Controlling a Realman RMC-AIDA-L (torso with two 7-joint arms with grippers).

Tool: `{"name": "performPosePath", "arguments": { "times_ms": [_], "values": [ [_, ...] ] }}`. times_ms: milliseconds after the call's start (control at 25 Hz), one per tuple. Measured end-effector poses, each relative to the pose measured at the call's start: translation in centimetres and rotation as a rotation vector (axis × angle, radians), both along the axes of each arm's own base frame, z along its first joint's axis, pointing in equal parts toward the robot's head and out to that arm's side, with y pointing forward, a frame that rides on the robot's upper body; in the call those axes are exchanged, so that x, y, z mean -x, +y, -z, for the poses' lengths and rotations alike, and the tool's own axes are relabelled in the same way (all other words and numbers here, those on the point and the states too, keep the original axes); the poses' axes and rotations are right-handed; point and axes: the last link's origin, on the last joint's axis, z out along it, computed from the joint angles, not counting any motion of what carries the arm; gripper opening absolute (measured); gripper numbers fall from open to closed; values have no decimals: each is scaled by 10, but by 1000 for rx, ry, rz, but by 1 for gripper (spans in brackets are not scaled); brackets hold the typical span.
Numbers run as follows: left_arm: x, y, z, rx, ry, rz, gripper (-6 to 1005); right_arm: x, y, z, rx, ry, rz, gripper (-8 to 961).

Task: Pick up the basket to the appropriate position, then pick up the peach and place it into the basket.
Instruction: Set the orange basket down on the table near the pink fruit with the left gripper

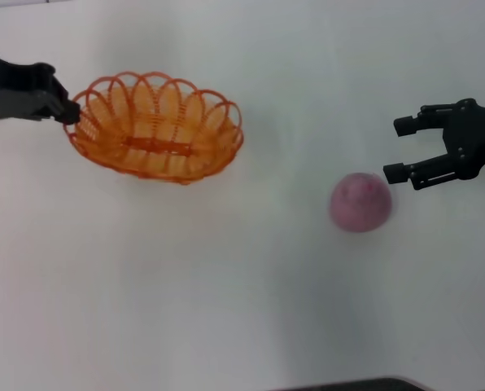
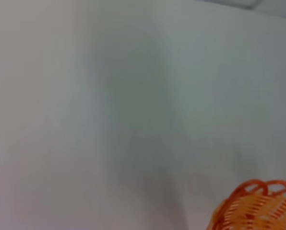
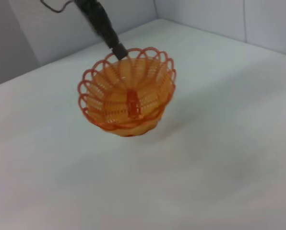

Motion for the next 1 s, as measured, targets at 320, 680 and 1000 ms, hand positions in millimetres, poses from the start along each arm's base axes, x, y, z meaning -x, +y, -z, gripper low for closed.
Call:
{"name": "performPosePath", "arguments": {
  "times_ms": [320, 680, 1000],
  "values": [
    [19, -24, 31, -125, -108, -116, 34, -5, 6, 1, -46, -27, -2, 947],
    [66, -60, 47, -200, -257, -275, 190, -5, 8, -1, -74, -12, 5, 946],
    [60, -65, 26, -281, -338, -61, 612, 3, 16, -9, -110, 36, 24, 946]
  ]
}}
